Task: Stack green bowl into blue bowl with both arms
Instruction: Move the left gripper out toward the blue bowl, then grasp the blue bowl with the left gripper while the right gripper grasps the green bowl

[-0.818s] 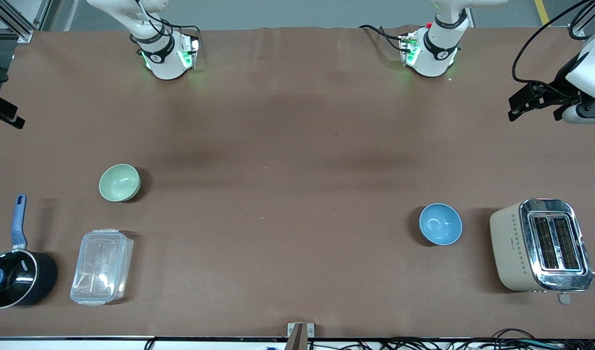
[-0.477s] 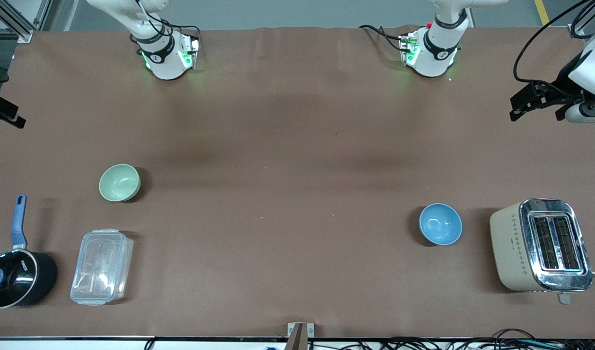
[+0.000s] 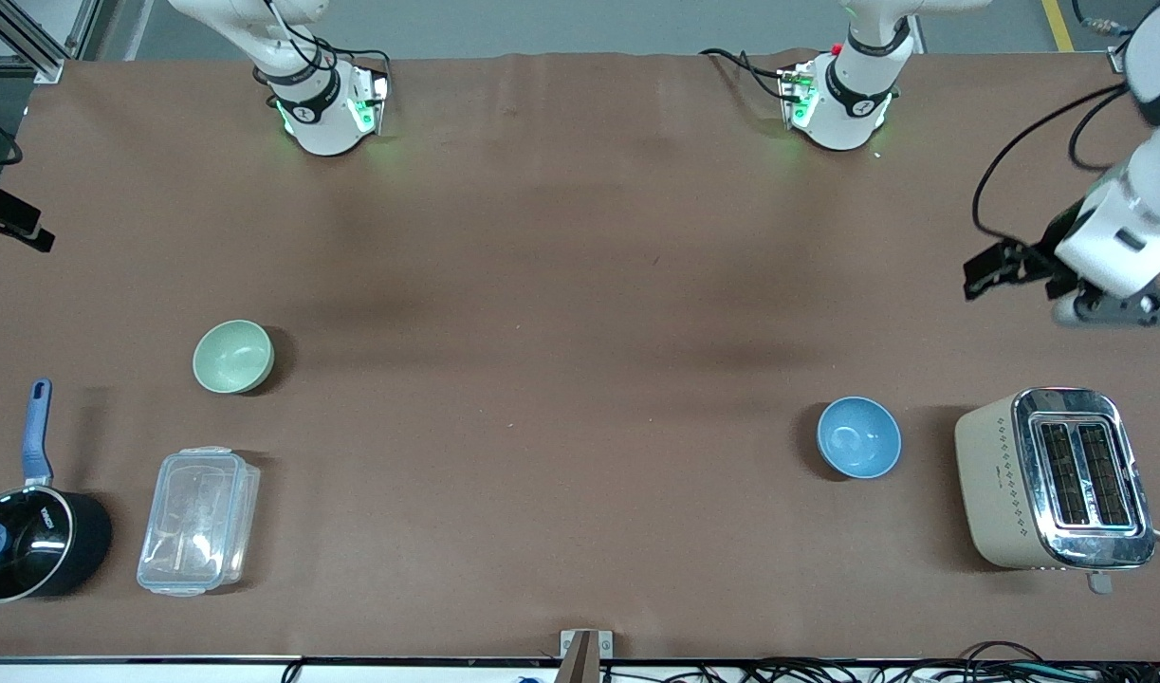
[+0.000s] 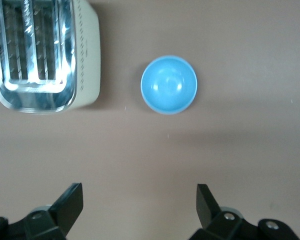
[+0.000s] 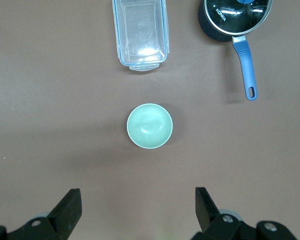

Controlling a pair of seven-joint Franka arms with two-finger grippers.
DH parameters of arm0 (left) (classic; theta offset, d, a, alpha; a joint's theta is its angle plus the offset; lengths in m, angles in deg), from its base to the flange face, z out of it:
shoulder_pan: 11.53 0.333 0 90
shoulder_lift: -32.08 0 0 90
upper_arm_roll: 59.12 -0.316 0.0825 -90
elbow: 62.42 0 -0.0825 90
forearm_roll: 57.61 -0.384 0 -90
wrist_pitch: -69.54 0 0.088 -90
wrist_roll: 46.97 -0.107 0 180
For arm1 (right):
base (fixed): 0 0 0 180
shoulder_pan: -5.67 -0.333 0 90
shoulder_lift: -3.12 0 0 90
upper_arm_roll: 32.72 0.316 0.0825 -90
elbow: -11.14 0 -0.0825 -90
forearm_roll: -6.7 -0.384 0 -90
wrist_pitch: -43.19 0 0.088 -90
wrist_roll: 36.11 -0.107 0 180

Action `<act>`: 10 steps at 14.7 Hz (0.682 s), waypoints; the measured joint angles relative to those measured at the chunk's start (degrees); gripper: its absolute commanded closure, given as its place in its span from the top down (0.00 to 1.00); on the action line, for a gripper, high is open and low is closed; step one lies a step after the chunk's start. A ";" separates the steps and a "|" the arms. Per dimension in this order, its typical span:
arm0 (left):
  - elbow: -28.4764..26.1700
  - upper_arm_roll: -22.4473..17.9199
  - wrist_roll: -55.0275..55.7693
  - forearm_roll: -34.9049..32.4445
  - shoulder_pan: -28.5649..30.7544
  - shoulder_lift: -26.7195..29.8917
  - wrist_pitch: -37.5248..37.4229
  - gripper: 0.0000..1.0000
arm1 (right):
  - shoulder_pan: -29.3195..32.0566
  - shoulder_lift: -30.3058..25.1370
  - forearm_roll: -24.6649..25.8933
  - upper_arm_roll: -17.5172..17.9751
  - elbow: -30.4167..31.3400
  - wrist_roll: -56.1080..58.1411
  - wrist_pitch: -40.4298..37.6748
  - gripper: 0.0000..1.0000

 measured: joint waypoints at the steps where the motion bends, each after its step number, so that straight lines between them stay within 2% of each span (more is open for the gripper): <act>1: -1.30 -0.01 0.00 0.00 0.02 -1.54 3.68 1.00 | 0.28 0.09 0.00 -0.02 1.12 0.00 1.36 1.00; 4: -5.70 -0.01 0.00 -0.53 0.01 -6.08 15.61 1.00 | 2.32 0.58 -1.38 -0.07 5.74 0.62 6.32 1.00; 6: -7.85 0.00 0.05 -3.18 0.02 -9.28 22.64 1.00 | 3.73 0.92 -2.33 -0.11 9.34 1.65 10.15 1.00; 10: -8.86 -0.02 0.06 -4.45 0.10 -16.84 32.14 1.00 | 5.36 1.30 -5.38 -0.13 19.18 6.33 20.33 0.99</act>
